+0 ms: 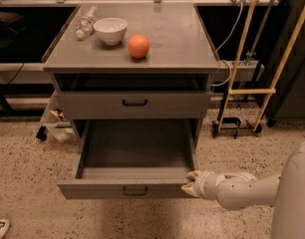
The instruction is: Open middle drawer
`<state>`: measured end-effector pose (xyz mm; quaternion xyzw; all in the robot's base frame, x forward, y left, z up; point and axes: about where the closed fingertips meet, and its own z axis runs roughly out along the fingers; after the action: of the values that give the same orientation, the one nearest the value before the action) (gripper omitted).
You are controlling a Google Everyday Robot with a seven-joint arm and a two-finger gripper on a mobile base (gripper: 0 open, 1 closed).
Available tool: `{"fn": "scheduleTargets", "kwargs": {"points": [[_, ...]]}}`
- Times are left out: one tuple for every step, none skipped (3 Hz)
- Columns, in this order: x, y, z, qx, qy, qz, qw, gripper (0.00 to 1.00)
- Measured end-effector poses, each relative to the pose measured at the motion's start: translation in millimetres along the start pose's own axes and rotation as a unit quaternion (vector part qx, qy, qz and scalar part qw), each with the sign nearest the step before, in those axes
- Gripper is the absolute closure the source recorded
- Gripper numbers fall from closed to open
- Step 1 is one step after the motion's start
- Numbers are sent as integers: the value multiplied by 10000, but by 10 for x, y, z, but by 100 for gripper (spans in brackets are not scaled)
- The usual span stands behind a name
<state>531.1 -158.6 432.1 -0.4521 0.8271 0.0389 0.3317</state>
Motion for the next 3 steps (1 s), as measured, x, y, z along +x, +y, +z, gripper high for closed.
{"fn": "scheduleTargets", "kwargs": {"points": [[-21, 0, -16, -1, 0, 1, 10000, 100], [2, 40, -34, -22, 3, 37, 10000, 100], [-5, 39, -41, -22, 3, 37, 10000, 100]]}}
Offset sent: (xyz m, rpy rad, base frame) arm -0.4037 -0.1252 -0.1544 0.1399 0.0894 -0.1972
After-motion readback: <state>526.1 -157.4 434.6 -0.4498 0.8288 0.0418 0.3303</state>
